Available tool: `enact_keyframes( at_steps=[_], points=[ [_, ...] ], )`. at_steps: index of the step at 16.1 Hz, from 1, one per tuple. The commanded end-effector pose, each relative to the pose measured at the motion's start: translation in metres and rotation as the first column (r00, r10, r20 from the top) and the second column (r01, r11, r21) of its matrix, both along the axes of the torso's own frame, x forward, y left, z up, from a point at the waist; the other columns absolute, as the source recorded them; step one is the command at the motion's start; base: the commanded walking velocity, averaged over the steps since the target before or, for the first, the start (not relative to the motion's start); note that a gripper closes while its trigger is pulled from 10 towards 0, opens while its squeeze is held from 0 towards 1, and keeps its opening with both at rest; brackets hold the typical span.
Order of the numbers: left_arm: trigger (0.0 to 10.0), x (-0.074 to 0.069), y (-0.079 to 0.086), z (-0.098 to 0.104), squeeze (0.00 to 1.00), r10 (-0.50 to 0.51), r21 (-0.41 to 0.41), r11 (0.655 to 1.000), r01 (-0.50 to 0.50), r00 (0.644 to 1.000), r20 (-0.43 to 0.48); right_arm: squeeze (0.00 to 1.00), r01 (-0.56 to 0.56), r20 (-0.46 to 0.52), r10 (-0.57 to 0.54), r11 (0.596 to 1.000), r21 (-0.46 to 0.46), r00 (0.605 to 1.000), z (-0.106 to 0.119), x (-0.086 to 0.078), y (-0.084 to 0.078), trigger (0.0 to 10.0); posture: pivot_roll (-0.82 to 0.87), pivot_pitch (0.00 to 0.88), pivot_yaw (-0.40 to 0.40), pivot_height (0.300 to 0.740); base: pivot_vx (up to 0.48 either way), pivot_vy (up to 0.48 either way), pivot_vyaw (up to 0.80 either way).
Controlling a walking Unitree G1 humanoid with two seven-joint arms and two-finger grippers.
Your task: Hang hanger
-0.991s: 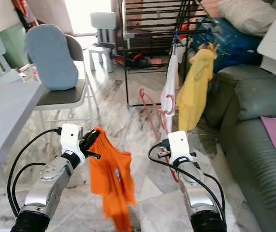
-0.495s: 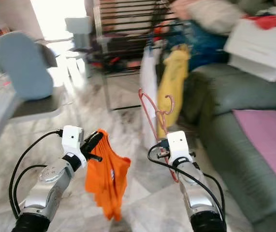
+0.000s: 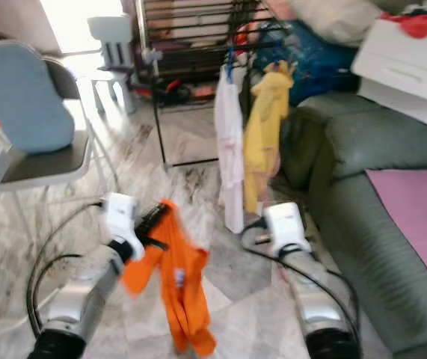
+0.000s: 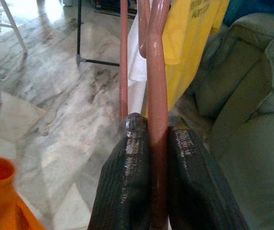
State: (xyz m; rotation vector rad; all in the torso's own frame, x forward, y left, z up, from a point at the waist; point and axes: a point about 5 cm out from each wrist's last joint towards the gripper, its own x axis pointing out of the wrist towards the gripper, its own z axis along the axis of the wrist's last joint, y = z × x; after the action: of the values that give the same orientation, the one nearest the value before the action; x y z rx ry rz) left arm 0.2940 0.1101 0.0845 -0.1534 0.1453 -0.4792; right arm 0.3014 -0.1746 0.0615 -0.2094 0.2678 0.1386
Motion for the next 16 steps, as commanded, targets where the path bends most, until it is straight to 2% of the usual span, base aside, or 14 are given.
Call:
enact_keyframes(
  at_steps=[1, 6, 12, 14, 16],
  points=[
    [10.0, 0.0, 0.0127, 0.0034, 0.0, 0.029, 0.016, 0.999, -0.029, 0.999, 0.022, 0.0, -0.044, 0.024, 0.043, 0.999, 0.024, 0.999, 0.0054, 0.0023, 0.0157, 10.0, -0.18, 0.0, 0.029, 0.74, 0.0, 0.0, 0.0],
    [10.0, -0.0001, 0.0126, 0.0026, 0.0, 0.033, 0.004, 0.999, -0.033, 0.999, 0.011, 0.0, -0.041, 0.014, 0.04, 0.999, 0.022, 0.999, 0.0043, 0.0013, 0.015, 10.0, -0.18, 0.0, 0.028, 0.74, 0.0, 0.0, 0.0],
    [10.0, -0.0021, 0.0114, 0.0011, 0.0, 0.027, 0.009, 1.0, -0.028, 1.0, 0.007, 0.0, -0.044, 0.009, 0.044, 0.999, 0.023, 0.999, 0.0036, 0.0011, 0.0165, 10.0, -0.18, 0.0, 0.028, 0.74, 0.0, 0.0, -0.69],
    [10.0, -0.0025, 0.0115, 0.0005, 0.0, 0.026, 0.011, 1.0, -0.026, 1.0, 0.003, 0.0, -0.045, 0.01, 0.044, 0.999, 0.024, 0.999, 0.004, 0.0011, 0.0168, 10.0, -0.18, 0.0, 0.026, 0.74, 0.0, 0.0, 0.0],
    [10.0, -0.0029, 0.0115, -0.0001, 0.0, 0.026, 0.009, 1.0, -0.026, 1.0, 0.002, 0.0, -0.046, 0.012, 0.045, 0.999, 0.024, 0.999, 0.0042, 0.0012, 0.0171, 10.0, -0.18, 0.0, 0.027, 0.74, 0.0, 0.383, 0.0]
  ],
)
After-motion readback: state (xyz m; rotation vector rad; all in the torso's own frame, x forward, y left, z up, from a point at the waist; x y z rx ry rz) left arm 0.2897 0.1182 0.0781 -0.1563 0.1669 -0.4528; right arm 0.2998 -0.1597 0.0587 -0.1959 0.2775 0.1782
